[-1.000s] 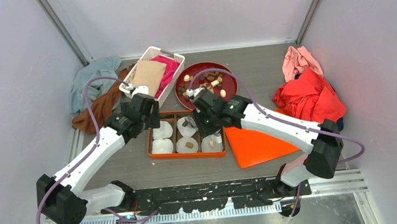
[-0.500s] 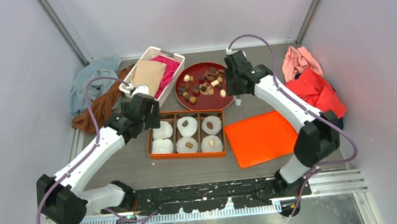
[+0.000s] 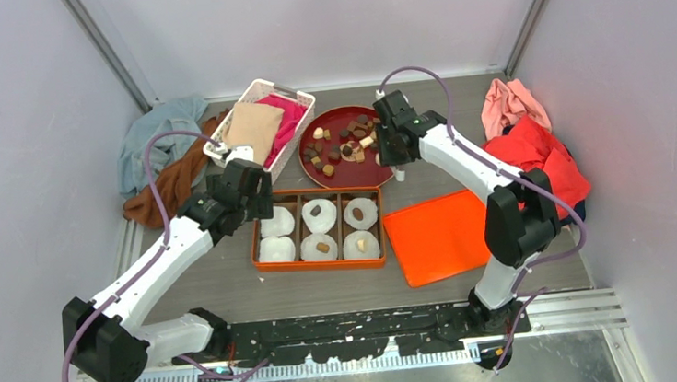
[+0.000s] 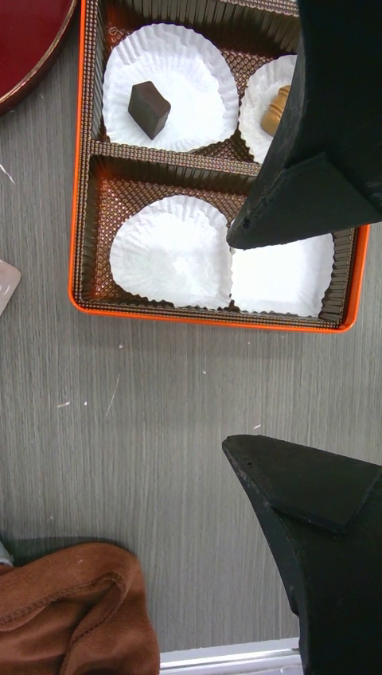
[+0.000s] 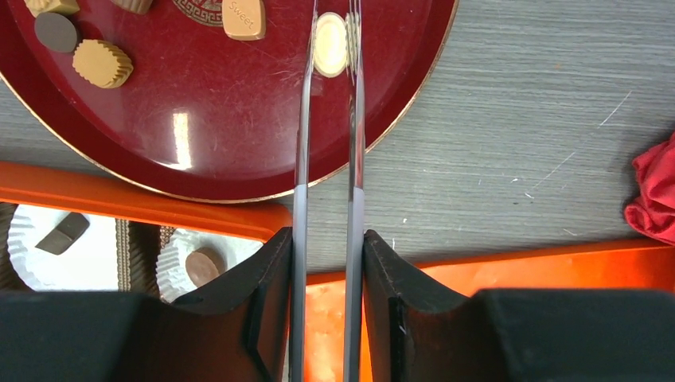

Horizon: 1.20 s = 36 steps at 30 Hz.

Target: Pack the chocolate

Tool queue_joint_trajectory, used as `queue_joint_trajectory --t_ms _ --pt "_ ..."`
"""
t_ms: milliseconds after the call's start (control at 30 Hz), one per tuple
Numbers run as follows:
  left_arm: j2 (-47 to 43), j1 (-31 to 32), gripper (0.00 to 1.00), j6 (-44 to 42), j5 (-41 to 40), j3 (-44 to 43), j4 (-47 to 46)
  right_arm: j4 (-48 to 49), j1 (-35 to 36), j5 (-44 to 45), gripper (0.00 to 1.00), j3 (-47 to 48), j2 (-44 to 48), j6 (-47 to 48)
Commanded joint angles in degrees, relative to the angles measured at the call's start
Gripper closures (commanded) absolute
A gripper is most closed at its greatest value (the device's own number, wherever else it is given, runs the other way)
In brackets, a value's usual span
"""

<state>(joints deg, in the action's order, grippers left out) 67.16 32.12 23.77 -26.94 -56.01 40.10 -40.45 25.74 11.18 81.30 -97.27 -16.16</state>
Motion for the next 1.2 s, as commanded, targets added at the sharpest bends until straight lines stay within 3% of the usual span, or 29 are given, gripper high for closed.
queue_joint_trajectory --t_ms 0,833,1167 --pt "-0.8 -0.3 0.13 0.0 -0.4 -0.7 -1.7 3.4 -0.3 -0.7 0.6 1.1 0.0 0.8" --pt "-0.9 -0.3 0.13 0.0 -0.4 -0.5 -1.6 3.7 -0.5 -0.7 0.52 -3.5 -3.5 1.3" --pt "-0.9 -0.3 0.13 0.1 -0.2 -0.5 -1.5 3.7 -0.4 -1.1 0.71 -4.8 -0.3 0.9"
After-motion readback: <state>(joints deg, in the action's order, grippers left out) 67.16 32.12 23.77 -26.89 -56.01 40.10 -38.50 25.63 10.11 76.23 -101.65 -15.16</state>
